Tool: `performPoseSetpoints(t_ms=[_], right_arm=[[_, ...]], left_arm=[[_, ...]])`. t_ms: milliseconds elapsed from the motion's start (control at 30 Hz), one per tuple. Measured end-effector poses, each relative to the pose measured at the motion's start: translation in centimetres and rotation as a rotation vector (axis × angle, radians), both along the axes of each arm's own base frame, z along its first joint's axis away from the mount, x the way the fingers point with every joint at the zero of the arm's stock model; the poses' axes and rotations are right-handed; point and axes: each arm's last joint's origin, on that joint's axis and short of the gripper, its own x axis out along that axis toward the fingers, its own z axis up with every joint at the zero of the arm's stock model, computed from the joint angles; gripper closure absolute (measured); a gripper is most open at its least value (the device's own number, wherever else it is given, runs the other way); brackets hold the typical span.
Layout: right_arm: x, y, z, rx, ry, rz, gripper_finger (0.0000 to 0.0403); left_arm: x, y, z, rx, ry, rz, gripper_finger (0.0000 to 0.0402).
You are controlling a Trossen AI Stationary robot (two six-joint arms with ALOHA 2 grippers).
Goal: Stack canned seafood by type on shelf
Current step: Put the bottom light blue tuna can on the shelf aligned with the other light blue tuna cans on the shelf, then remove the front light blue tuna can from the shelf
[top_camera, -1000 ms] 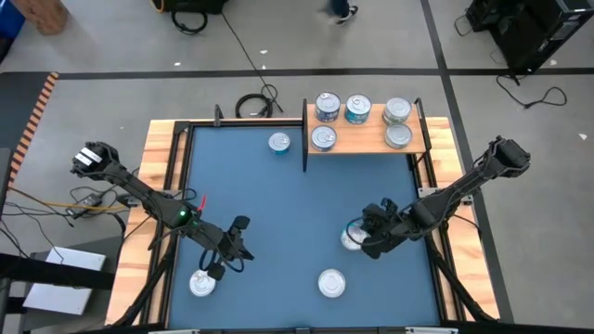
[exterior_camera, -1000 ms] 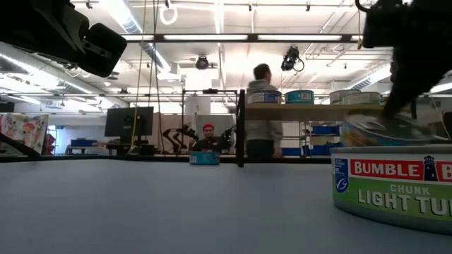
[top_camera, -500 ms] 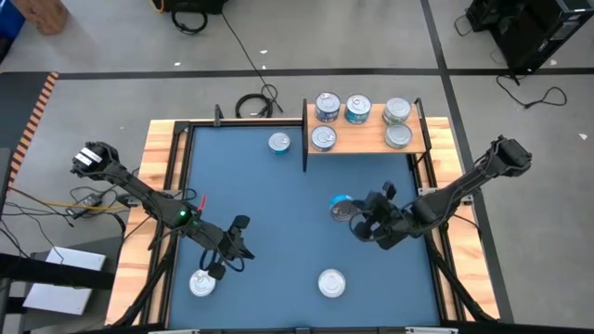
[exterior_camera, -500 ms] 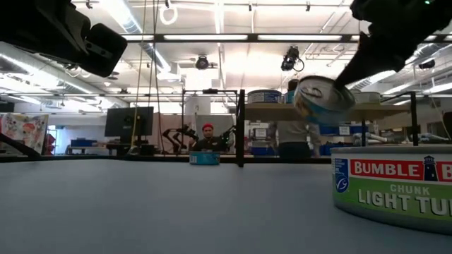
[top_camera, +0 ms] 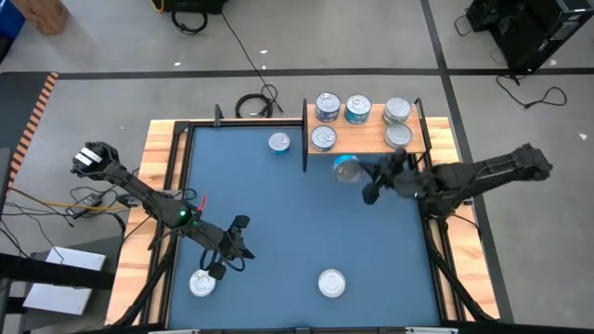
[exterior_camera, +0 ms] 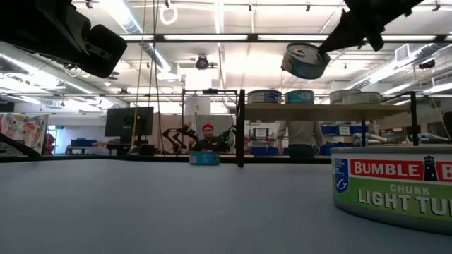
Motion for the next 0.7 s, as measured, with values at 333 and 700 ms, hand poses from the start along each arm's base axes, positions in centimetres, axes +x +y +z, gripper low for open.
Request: performPoseSetpoints(t_ms=[333,700], right_arm=[[-0.3,-5.2,1.3,0.027,-0.023,-0.125,0.0403],[-1.3,-10.0,2.9,0.097,-0.073,-0.206,0.0403]], left_arm=[[0.0,0.0,0.0,-0.009,0.006,-0.011,0.0401],[0.0,0.0,0.0,-0.005,0.009,-0.015,0.0401]])
